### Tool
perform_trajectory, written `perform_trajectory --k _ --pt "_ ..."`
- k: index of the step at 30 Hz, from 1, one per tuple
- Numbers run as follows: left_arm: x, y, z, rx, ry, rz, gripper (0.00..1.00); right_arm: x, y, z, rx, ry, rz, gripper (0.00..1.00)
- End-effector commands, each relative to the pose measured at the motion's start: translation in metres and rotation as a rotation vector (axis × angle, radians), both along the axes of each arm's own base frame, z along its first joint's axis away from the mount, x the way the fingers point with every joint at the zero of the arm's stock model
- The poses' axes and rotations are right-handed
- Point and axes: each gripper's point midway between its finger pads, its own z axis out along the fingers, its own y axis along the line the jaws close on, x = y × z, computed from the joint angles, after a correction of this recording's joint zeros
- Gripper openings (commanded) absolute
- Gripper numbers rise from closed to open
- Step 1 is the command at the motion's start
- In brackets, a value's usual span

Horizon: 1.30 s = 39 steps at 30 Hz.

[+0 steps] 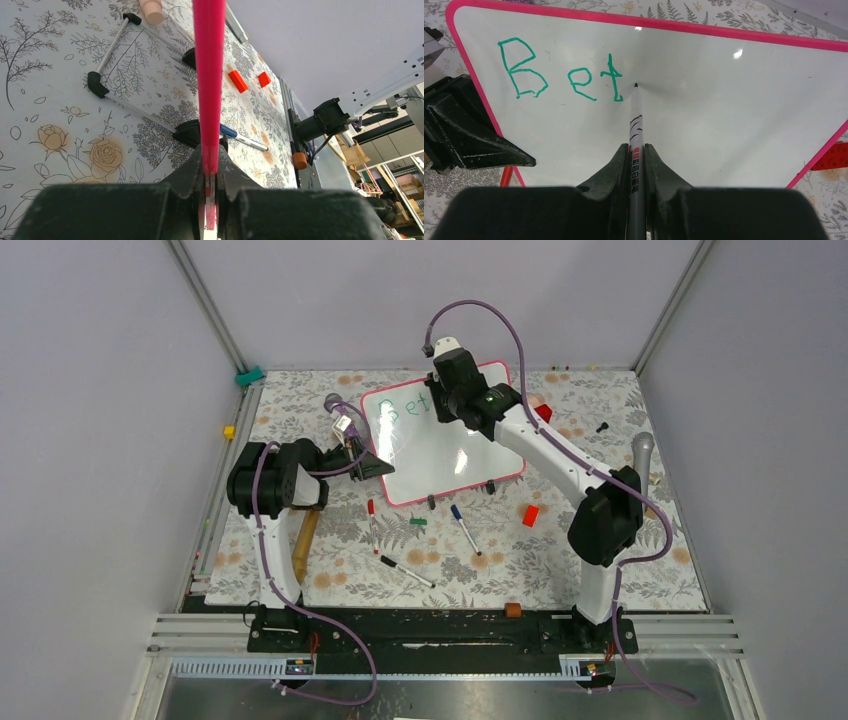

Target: Write a sentence on the whiteboard

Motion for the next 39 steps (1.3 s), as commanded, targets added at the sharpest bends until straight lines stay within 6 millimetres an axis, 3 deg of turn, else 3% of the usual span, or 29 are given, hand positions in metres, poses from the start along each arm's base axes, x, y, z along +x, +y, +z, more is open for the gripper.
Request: perform_trajectory --k 1,20,33,39 --pt "-0.010 -0.007 -0.011 0.003 0.056 -0.028 0.00 0.009 0.002 0.020 0.017 -0.048 -0.015 0.00" --pt "-0.011 -0.007 -0.011 0.003 0.055 -0.033 0.00 0.014 -0.009 0.017 -0.043 -0.052 -0.064 0.00" --pt "-0.011 -0.007 -0.011 0.003 0.056 -0.032 0.00 0.014 -0.016 0.024 -0.052 -0.071 -0.085 0.00" --pt "-0.011 -0.006 -0.011 0.003 0.057 -0.032 0.00 0.010 -0.015 0.035 0.002 -0.108 -0.073 0.00"
